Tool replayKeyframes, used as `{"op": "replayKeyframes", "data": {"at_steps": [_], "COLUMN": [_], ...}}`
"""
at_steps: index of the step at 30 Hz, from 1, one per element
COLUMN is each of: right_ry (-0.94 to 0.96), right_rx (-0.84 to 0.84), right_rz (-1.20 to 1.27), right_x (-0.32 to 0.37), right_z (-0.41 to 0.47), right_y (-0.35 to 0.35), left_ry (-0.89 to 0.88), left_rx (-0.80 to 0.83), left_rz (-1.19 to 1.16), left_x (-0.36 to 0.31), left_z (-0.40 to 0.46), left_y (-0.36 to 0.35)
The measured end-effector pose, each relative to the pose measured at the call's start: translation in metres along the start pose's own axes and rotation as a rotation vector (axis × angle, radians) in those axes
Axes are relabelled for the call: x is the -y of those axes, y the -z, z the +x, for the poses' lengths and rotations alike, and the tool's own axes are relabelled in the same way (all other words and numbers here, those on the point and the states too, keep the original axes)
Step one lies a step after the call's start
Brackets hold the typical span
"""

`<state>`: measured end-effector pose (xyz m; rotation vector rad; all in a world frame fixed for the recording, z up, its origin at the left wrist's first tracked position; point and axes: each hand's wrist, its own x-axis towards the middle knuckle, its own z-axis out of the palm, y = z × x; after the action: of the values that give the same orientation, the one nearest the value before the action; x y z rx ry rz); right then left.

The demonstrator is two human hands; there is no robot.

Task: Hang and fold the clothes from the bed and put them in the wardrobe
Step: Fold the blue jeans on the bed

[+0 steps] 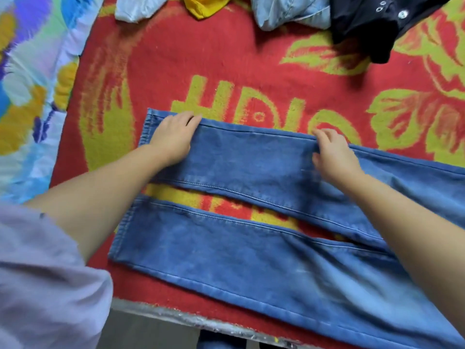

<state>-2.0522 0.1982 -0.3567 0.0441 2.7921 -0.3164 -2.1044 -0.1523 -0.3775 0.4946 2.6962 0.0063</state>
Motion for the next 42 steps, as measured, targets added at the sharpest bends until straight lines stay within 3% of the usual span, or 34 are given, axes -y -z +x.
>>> {"op": "replayKeyframes", "data": {"at_steps": [3, 5, 8, 12, 16, 20, 23, 26, 28, 31, 33, 35, 38, 40, 42], "right_ry": [-0.079, -0.130, -0.055, 0.119, 0.194, 0.312, 0.366, 0.335, 0.331, 0.349, 0.321, 0.251, 0.129, 0.070, 0.034], "right_rx": [0.187, 0.271, 0.344, 0.452, 0.656, 0.774, 0.781, 0.789, 0.820, 0.761, 0.651, 0.551, 0.527, 0.538, 0.489], "right_rz": [-0.207, -0.318, -0.309, -0.142, -0.115, -0.071, -0.036, -0.016, -0.020, -0.041, -0.098, -0.253, -0.506, -0.629, -0.742], "right_x": [-0.008, -0.011, -0.014, -0.013, -0.007, 0.022, 0.043, 0.047, 0.039, 0.004, -0.046, -0.112, -0.215, -0.272, -0.314], "right_z": [0.034, 0.038, 0.025, -0.032, -0.107, -0.177, -0.217, -0.241, -0.247, -0.241, -0.226, -0.204, -0.175, -0.164, -0.157], "right_y": [0.001, 0.000, 0.011, 0.042, 0.060, 0.038, -0.010, -0.054, -0.068, -0.058, -0.031, 0.005, 0.052, 0.072, 0.085], "left_ry": [0.014, 0.039, 0.026, -0.118, -0.358, -0.348, -0.107, 0.208, 0.279, 0.136, -0.021, -0.107, -0.089, 0.004, 0.053], "left_rx": [0.141, 0.136, 0.123, -0.024, -0.298, -0.297, -0.057, 0.492, 0.615, 0.473, 0.353, 0.297, 0.343, 0.312, 0.179], "left_rz": [0.130, 0.185, 0.229, 0.170, 0.120, 0.130, 0.112, 0.244, 0.332, 0.311, 0.165, -0.166, -0.507, -0.561, -0.463], "left_x": [-0.010, -0.019, -0.025, -0.021, -0.022, -0.013, -0.010, -0.028, -0.059, -0.133, -0.203, -0.283, -0.390, -0.439, -0.464], "left_z": [0.031, 0.035, 0.023, -0.038, -0.139, -0.215, -0.245, -0.256, -0.248, -0.222, -0.203, -0.183, -0.157, -0.140, -0.131], "left_y": [0.006, 0.013, 0.028, 0.045, 0.041, 0.002, -0.037, -0.070, -0.076, -0.066, -0.058, -0.050, -0.045, -0.048, -0.051]}}
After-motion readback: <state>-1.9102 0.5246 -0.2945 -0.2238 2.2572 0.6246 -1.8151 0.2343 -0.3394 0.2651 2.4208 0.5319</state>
